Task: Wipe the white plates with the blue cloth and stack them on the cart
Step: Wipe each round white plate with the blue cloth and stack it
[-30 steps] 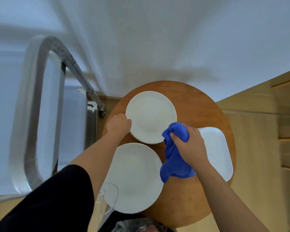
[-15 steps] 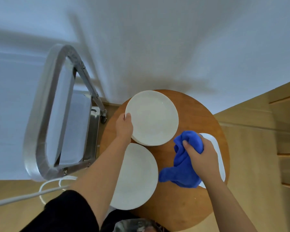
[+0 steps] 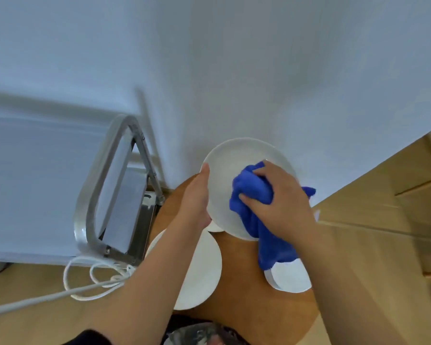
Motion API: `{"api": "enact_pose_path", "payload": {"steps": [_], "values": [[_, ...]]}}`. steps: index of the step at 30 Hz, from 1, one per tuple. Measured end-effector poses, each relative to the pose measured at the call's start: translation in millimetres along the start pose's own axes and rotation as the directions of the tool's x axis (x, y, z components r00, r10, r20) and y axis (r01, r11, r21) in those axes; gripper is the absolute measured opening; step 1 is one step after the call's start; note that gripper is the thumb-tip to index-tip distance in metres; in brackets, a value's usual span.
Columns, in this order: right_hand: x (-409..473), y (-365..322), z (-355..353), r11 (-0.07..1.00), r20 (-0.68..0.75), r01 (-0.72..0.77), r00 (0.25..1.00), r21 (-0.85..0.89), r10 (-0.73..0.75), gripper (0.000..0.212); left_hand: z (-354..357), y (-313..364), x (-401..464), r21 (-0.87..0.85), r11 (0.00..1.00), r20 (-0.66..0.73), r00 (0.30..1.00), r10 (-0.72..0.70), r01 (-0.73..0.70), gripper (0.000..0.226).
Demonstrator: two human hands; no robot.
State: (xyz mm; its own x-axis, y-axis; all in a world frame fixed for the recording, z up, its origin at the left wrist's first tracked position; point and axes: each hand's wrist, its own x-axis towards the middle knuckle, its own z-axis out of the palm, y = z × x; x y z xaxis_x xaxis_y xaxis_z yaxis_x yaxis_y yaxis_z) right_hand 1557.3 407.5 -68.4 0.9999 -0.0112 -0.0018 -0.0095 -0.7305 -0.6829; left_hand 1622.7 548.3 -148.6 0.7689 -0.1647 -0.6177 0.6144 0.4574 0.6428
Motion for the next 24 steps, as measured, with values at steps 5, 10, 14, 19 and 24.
{"api": "enact_pose_path", "payload": {"steps": [5, 10, 14, 19, 24], "values": [[-9.5, -8.2, 32.4, 0.912, 0.010, 0.170, 0.984, -0.373, -0.180, 0.037, 18.9, 8.9, -38.0, 0.008, 1.000, 0.050, 0.999, -0.022, 0.021, 0.049], [-3.0, -23.4, 29.6, 0.918, -0.251, 0.182, 0.927, -0.352, -0.280, 0.035, 22.7, -6.1, -64.2, 0.021, 0.995, 0.056, 0.994, 0.091, -0.093, 0.042], [15.8, -29.1, 16.7, 0.896, -0.323, 0.229, 0.875, -0.379, -0.360, 0.037, 21.1, 0.1, -75.4, -0.032, 0.977, 0.051, 0.976, 0.214, -0.212, 0.047], [28.6, -27.0, -7.9, 0.886, -0.304, 0.181, 0.894, -0.427, -0.329, 0.044, 17.1, 17.1, -82.5, -0.062, 0.970, -0.051, 0.972, 0.231, -0.234, 0.054], [18.4, -11.6, -17.3, 0.871, -0.276, 0.071, 0.933, -0.486, -0.230, 0.048, 17.9, 23.4, -83.7, -0.055, 0.970, -0.068, 0.970, 0.232, -0.236, 0.055]]}}
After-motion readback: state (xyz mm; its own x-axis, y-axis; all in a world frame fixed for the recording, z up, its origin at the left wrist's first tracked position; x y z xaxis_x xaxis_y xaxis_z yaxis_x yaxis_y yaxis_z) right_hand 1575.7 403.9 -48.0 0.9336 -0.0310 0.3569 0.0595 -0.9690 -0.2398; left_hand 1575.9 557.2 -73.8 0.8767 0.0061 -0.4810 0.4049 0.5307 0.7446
